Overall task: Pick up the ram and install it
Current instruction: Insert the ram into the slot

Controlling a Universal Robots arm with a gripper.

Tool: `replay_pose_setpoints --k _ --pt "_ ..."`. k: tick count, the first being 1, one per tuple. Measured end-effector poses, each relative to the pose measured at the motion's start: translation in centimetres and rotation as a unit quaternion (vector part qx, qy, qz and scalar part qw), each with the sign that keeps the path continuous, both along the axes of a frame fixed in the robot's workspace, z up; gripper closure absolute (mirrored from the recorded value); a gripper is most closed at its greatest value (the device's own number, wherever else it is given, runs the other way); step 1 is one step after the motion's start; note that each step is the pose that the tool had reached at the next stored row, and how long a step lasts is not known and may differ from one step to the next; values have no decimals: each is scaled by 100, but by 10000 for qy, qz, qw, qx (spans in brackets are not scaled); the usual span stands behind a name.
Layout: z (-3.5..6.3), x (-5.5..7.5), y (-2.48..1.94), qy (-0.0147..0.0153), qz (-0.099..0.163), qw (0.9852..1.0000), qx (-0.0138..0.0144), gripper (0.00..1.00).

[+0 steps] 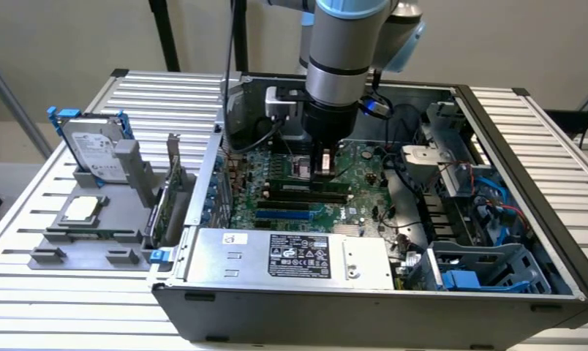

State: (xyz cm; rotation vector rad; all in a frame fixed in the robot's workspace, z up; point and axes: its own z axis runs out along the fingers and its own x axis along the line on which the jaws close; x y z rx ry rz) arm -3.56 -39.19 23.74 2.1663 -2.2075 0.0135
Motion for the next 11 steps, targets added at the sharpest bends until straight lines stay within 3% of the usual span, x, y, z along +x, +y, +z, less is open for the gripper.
replay_pose_setpoints --k 11 --pt "-45 -10 12 0 0 10000 -3 86"
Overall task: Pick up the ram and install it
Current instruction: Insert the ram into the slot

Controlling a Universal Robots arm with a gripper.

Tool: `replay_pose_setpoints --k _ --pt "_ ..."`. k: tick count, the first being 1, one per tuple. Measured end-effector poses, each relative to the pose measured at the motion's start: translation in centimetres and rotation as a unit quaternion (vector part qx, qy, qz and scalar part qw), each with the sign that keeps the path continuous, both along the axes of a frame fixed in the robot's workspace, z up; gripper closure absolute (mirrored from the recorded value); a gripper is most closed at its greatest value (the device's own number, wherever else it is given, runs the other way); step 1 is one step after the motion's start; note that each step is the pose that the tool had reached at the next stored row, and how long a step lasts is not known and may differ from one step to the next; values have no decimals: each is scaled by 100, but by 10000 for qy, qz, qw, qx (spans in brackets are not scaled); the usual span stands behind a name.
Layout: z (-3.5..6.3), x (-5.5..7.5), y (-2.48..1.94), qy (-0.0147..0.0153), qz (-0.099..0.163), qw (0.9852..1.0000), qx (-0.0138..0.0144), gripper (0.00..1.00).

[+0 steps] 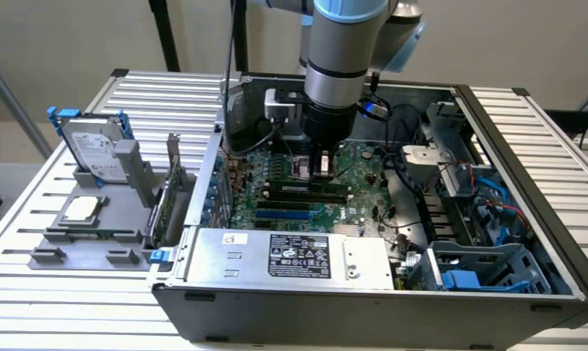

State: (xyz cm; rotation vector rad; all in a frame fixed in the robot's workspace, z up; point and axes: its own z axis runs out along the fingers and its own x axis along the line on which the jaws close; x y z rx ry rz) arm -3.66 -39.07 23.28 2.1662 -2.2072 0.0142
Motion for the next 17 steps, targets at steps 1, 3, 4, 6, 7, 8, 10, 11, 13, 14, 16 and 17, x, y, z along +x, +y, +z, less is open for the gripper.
replay_pose_setpoints --k 1,3,4,6,7,8,10,11,13,14,16,17 --pt "-3 0 0 0 0 10000 0 86" --pt "-7 -1 0 0 0 10000 0 86" --pt "-9 -1 0 0 0 10000 0 86" --pt "-16 0 0 0 0 10000 0 86" --pt "-18 -1 0 0 0 10000 0 86" --pt "-21 -1 0 0 0 10000 -1 86" --pt "-26 0 3 0 0 10000 0 86" --pt "-30 0 4 0 0 10000 0 86" --pt "-35 -1 9 0 0 10000 0 86" --pt "-37 -1 10 0 0 10000 0 86" --pt "-42 -1 14 0 0 10000 0 86" --pt "-44 -1 17 0 0 10000 1 86"
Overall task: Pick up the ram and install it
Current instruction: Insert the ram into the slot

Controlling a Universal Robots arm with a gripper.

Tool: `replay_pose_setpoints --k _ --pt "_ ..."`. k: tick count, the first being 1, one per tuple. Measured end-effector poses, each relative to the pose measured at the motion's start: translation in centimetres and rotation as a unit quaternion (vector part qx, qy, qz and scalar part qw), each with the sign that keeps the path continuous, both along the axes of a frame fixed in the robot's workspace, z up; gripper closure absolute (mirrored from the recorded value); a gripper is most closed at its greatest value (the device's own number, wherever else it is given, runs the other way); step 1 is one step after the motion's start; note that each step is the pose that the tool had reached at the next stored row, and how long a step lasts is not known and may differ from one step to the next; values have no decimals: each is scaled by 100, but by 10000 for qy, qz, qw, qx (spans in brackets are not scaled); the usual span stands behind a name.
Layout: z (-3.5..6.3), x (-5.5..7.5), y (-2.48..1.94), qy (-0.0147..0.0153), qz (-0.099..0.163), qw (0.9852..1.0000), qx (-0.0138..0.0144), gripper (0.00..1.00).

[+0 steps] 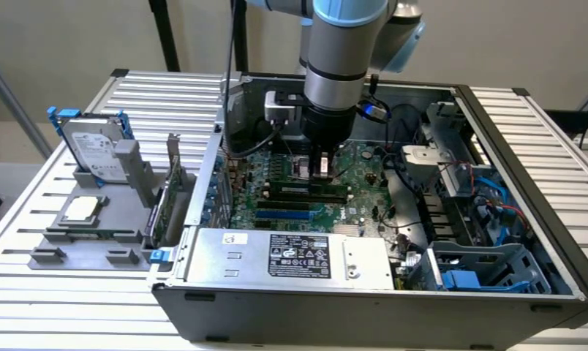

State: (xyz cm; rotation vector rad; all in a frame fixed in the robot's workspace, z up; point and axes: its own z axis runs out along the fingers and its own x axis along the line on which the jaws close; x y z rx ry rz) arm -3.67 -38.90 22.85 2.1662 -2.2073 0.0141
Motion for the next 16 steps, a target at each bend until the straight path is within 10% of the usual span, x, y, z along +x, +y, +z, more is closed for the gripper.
replay_pose_setpoints --k 16 --pt "-16 8 7 2 11 10000 -1 86"
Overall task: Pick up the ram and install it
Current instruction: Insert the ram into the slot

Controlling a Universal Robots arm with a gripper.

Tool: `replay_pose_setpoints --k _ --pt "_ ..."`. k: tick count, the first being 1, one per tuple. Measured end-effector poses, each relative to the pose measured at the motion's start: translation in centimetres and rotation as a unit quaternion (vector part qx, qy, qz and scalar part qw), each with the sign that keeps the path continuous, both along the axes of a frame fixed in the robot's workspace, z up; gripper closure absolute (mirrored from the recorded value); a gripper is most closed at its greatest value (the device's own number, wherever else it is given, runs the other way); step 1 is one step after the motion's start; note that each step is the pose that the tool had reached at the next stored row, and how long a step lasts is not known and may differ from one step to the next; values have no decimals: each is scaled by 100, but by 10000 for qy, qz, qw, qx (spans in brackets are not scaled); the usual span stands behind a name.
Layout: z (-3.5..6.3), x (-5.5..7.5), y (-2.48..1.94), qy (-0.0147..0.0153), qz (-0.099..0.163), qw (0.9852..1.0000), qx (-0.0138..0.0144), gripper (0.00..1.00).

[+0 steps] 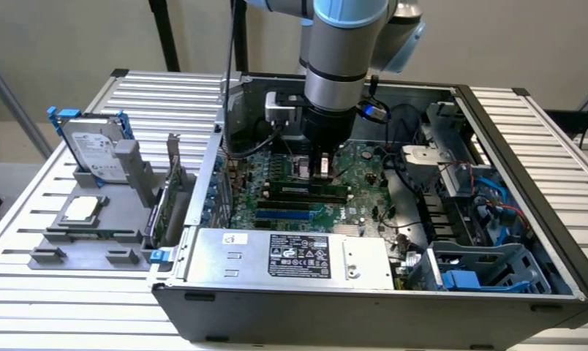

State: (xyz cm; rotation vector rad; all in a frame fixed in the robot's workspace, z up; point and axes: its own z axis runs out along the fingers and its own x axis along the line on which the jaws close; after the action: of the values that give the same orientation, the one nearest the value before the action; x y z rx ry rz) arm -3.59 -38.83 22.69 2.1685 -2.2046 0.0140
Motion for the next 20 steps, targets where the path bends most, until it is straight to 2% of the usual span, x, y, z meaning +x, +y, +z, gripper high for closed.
replay_pose_setpoints --k 20 --pt "0 1 -6 3 104 9999 -14 86"
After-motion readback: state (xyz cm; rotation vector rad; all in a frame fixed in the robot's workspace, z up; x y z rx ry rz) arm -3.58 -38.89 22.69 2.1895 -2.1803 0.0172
